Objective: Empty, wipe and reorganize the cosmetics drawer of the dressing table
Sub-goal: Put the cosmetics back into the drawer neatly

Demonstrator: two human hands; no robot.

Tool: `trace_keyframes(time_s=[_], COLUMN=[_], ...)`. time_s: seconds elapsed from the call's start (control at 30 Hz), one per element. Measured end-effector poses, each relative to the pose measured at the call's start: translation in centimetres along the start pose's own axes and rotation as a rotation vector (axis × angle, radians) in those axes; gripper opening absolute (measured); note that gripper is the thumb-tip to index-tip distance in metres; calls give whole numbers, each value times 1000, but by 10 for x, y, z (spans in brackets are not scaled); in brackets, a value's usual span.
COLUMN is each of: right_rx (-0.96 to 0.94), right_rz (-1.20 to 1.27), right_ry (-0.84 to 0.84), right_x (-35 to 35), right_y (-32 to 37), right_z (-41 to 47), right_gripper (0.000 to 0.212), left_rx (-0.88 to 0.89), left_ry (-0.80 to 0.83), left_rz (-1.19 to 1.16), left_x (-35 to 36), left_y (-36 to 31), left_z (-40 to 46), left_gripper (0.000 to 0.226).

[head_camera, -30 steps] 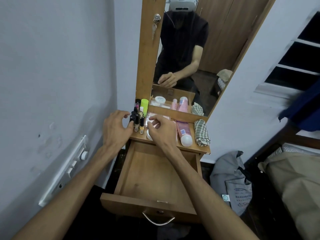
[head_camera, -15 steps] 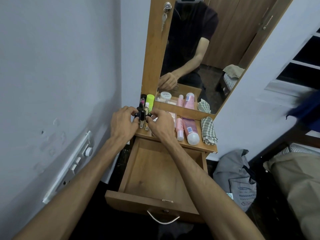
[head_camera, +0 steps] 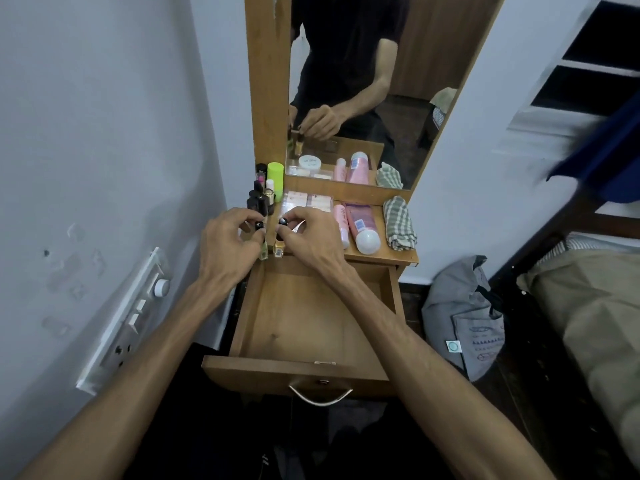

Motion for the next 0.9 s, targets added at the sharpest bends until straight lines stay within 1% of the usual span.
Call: trace_keyframes(time_s=[0.13,0.23,0.43,0.73,0.9], right_rx=[-26,-7,35,69,100], right_rz=[15,3,-10,-42,-41], right_ry=[24,48,118,135,133], right_x=[-2,5,15,14,11], right_y=[-6,-15,-29,-51,-70], right_z=[-14,-25,-39,-48,-54], right_gripper=[10,7,13,15,17], left_rx=[2,-7,-20,-43,-70], left_ry=[95,158,219,251,298], left_rz=[-28,-21,-4,-52,-53], left_x=[2,8,24,51,71], left_y=[-1,2,12,13,14], left_z=[-12,-22,-37,-45,-49], left_gripper=[29,33,28,24,26])
Point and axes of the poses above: each hand's wrist, its own z-axis towards the middle knuckle, its own x-axis out of the palm, y = z × x, the point moved 4 cm from there along z, towards the middle knuckle, and after that the axes turned 11 degrees about -z, right-handed, at the moved point
